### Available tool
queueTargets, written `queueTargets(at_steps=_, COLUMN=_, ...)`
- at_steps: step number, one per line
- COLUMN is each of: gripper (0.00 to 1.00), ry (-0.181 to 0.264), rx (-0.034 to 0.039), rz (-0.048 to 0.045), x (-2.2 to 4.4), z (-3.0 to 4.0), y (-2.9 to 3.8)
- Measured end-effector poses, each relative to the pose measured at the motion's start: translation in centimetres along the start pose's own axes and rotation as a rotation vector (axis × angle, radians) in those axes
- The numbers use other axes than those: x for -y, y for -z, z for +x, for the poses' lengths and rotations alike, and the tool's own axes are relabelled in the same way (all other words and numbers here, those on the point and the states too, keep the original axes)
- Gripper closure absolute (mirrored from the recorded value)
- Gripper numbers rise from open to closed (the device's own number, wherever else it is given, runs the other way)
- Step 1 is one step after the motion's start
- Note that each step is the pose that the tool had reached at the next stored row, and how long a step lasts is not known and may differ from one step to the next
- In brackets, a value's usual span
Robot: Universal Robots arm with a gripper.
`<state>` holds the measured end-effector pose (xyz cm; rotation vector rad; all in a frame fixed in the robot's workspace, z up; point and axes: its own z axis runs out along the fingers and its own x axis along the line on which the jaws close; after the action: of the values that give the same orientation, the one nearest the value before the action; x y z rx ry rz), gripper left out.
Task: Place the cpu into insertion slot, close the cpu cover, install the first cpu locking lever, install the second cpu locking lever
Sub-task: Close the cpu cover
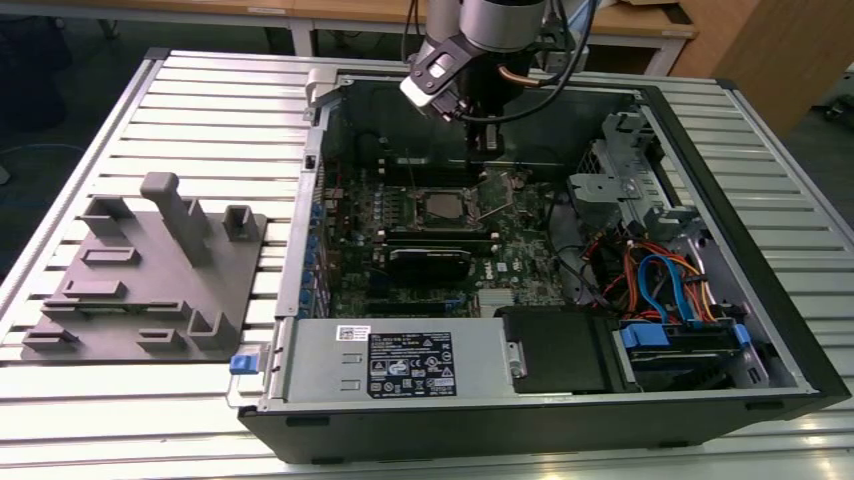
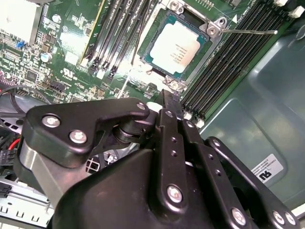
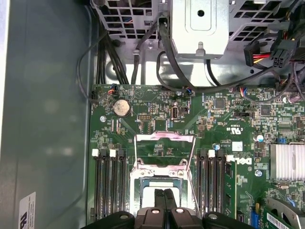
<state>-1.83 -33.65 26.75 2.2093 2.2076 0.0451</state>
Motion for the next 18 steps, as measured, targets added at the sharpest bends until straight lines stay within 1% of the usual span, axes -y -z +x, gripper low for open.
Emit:
queueTargets(at_steps=6, gripper=0.9, ry=0.0, rx=0.0002, rz=0.0001, x=-0.23, z=0.0, y=0.0)
queueTargets(at_steps=7, gripper=0.9, ry=0.0, rx=0.0001, rz=0.0, x=-0.64, z=0.0, y=-0.02)
queueTargets(at_steps=15, gripper=0.9, ry=0.0, rx=0.0001, rz=0.0001, x=-0.65, z=0.0, y=-0.02)
queueTargets(at_steps=18, gripper=0.9, ry=0.0, rx=0.0, rz=0.0, x=-0.83, z=0.0, y=-0.03)
